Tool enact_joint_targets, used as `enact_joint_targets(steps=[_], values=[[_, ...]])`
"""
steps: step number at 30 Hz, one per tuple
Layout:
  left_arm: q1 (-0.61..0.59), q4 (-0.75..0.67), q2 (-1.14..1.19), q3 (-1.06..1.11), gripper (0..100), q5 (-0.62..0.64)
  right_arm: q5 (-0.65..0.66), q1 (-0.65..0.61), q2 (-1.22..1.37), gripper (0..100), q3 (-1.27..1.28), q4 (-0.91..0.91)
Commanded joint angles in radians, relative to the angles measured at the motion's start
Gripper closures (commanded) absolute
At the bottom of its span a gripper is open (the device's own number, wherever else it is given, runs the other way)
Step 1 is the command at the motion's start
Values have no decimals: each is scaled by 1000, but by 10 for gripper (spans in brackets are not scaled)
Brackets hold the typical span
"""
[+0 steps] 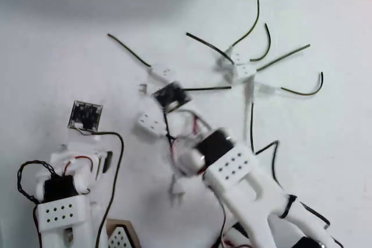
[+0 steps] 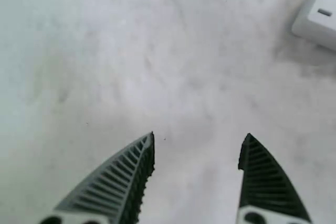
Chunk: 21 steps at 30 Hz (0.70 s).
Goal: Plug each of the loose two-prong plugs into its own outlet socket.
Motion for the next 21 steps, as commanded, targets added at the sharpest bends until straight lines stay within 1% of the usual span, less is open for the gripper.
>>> enact_joint_targets(steps=[1,4,10,16,21], values=[[-12,3,-21,-5,744,-14,-74,-104,39,859,-12,8],[-12,3,-21,-5,744,-14,-98,-131,159,858,-17,-21],[-12,3,-21,-5,744,-14,-106,-131,377,861,-17,-127],[-12,3,-21,-5,744,-14,-106,-127,492,861,-11,-211],[-12,3,-21,-5,744,-14,-106,-125,579,863,-17,-219]])
